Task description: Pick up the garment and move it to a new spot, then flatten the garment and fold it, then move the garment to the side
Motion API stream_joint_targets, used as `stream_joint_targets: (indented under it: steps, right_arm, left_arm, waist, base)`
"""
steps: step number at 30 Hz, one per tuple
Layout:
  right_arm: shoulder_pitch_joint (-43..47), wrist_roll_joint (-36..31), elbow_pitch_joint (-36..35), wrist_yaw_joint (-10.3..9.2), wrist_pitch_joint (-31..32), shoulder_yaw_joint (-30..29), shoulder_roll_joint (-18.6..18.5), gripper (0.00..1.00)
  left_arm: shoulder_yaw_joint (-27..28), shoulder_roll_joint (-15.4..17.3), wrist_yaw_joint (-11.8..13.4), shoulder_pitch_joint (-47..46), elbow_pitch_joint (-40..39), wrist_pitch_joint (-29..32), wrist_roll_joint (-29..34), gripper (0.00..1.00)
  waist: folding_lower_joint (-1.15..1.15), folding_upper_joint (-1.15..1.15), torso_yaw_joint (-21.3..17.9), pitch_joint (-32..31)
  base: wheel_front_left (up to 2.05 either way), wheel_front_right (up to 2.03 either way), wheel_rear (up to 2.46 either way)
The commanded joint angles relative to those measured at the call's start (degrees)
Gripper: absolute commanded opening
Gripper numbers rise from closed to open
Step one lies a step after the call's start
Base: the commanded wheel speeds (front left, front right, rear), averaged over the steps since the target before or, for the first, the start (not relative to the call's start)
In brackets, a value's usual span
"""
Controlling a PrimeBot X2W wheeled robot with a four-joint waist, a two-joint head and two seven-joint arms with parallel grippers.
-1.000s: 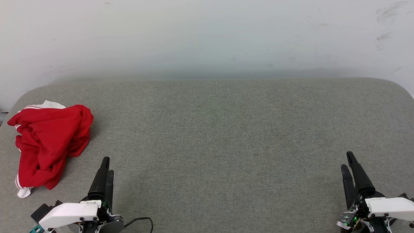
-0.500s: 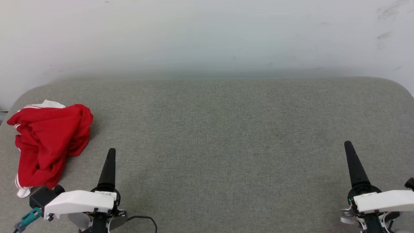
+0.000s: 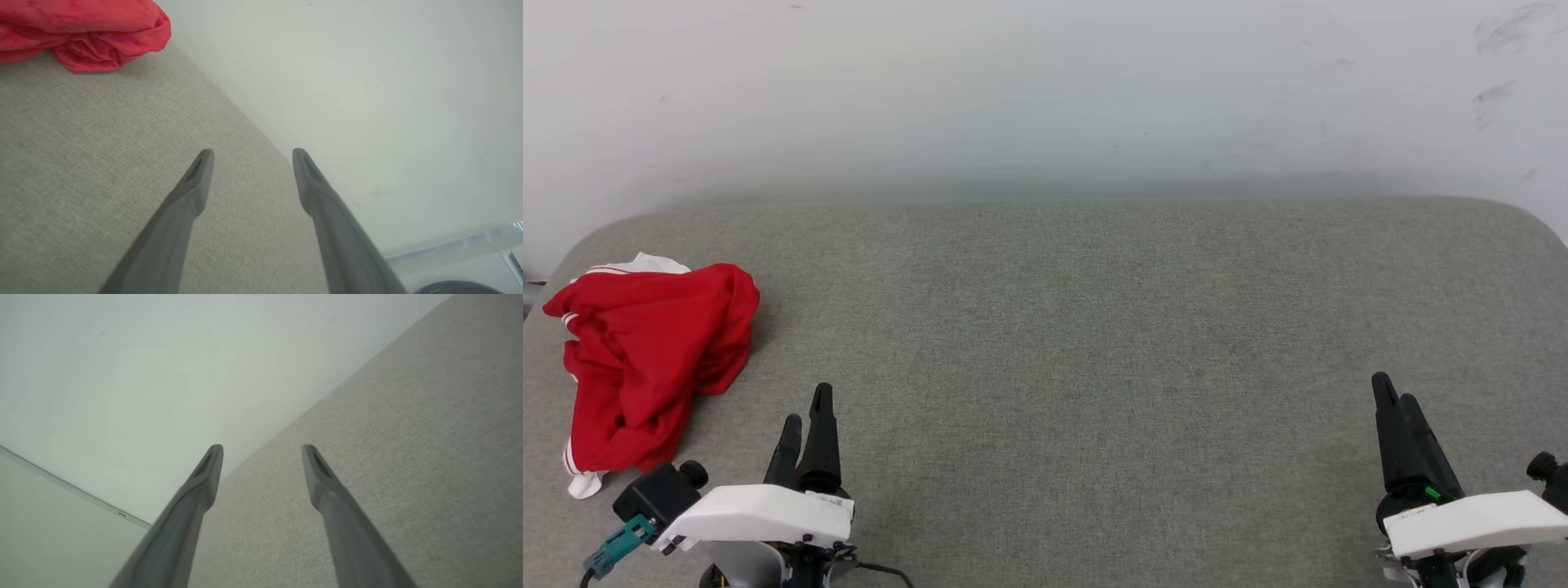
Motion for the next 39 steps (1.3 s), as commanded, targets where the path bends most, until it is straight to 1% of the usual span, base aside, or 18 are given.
stream_joint_targets:
  steps: [1,15,39]
  right_arm:
    - [-0.14,-1.51,-0.96,-0.01,-0.44,0.14,0.01,1.00]
    - [1.14,-13.13,-2.25,-0.01,-3.10,1.01,0.03,1.00]
    - [2.82,-29.20,-4.89,-0.01,-6.92,1.64,0.07,1.00]
  left_arm:
    - [-0.19,0.13,0.32,-0.05,-1.02,-0.49,1.46,1.00]
    - [-2.63,0.81,2.94,0.96,-2.10,-3.12,13.39,1.00]
    - [-6.36,1.78,6.85,2.30,-4.40,-6.89,28.87,1.00]
  waist:
    - [0.00,0.00,0.01,-0.01]
    - [0.00,0.00,0.07,-0.01]
    - [0.00,0.00,0.46,-0.08]
  base:
    - [0.00,0.00,0.00]
    - [0.00,0.00,0.00]
    - [0.00,0.00,0.00]
